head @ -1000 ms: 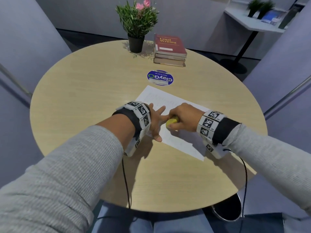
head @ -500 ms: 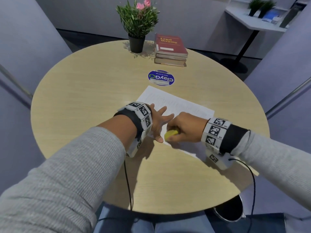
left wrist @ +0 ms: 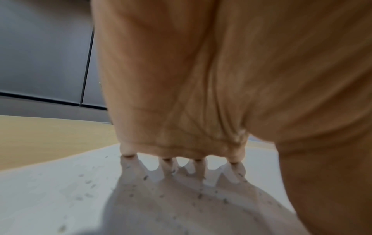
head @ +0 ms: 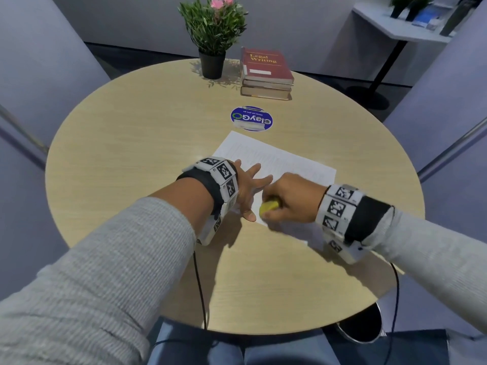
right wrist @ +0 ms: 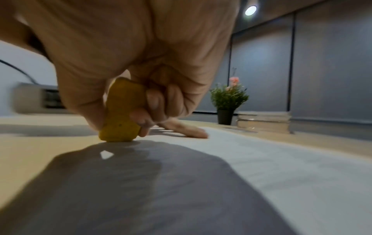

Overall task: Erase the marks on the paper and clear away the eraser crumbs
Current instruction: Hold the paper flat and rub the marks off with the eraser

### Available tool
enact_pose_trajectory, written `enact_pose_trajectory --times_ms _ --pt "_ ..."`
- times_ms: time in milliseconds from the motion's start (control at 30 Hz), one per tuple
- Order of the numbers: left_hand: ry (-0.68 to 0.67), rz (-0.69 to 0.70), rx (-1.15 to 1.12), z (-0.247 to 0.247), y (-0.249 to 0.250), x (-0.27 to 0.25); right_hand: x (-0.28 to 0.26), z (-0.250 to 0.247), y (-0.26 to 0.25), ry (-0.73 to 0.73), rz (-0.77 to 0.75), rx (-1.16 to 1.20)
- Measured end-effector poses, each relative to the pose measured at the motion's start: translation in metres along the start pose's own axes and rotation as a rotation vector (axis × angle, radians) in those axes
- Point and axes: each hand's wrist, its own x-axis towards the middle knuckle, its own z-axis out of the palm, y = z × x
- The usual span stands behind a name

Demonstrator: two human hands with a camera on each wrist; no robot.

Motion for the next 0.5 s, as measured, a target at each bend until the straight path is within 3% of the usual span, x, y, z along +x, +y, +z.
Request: enact_pose_trajectory --times_ms 67,233,367,500 --pt "-0.004 -0.008 -0.040 -0.002 -0.002 -0.001 -0.006 0.004 -0.005 -0.049 -0.033 0.038" --pt "0.067 0.059 -0.047 0.007 -0.003 0.005 0.006 -0.011 0.021 0.065 0.084 0.018" --pt "0.011 0.020 -0.075 0.000 -0.001 0.001 -0.008 0.006 0.001 -0.061 -0.019 0.030" --pt "0.016 0.017 -0.048 0.004 -0.003 0.006 0.005 -0.013 0.023 0.059 0.076 -0.003"
